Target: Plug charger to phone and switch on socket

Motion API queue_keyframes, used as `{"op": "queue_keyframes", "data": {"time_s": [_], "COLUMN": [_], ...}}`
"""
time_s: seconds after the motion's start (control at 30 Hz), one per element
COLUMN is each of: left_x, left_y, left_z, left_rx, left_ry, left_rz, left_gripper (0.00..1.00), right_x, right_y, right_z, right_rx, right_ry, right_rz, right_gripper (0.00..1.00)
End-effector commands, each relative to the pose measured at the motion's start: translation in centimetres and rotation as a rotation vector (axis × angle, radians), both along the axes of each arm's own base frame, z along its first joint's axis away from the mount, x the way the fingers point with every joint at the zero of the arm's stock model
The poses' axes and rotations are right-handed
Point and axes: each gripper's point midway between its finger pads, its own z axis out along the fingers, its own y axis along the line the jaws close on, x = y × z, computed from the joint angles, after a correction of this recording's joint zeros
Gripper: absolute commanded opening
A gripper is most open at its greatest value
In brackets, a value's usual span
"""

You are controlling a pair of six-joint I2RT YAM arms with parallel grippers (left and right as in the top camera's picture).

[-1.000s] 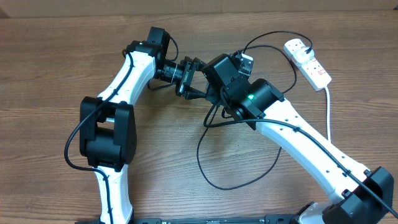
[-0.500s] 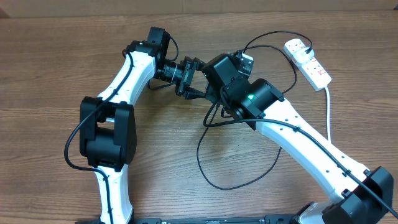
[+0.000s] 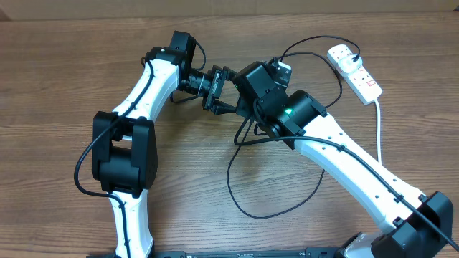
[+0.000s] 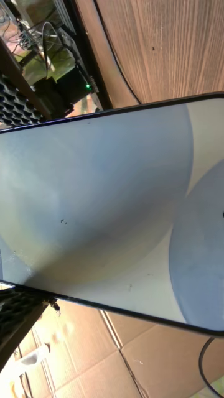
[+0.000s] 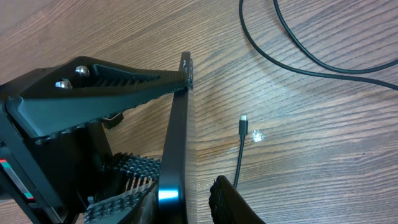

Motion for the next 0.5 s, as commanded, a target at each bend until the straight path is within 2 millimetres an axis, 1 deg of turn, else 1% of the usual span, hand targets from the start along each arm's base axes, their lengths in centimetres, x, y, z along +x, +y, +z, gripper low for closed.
{"op": "queue_keyframes", "data": {"time_s": [0.0,0.07,0.17,0.3,0.47], "left_x": [0.53,0.53,0.53,0.52,0.54], "left_y": [-0.18,-0.18,-0.18,-0.19,-0.18], "left_z": [1.03,1.03,1.03,1.02,1.03], "left_rx": [-0.037,-0.037,-0.037,-0.038,-0.038], "left_ry": [-0.001,-0.001,-0.001,-0.009,-0.009], "left_rz": [0.002,0.002,0.002,0.000,0.000], "left_gripper": [0.66,0.66,0.66,0.66,0.67], "right_x": [0.25,0.26,0.30,0.31,0.32], "right_y": [0.43,0.44,0.48,0.48,0.49], "right_z": [0.58,0.59,0.62,0.62,0.64], "right_rx": [0.014,0.015,0.017,0.017,0.017], "right_ry": [-0.013,-0.014,-0.015,-0.016,-0.017], "right_rz": [0.001,0.001,0.002,0.001,0.001], "right_gripper": [0.20,0.17,0.16,0.09,0.04]}}
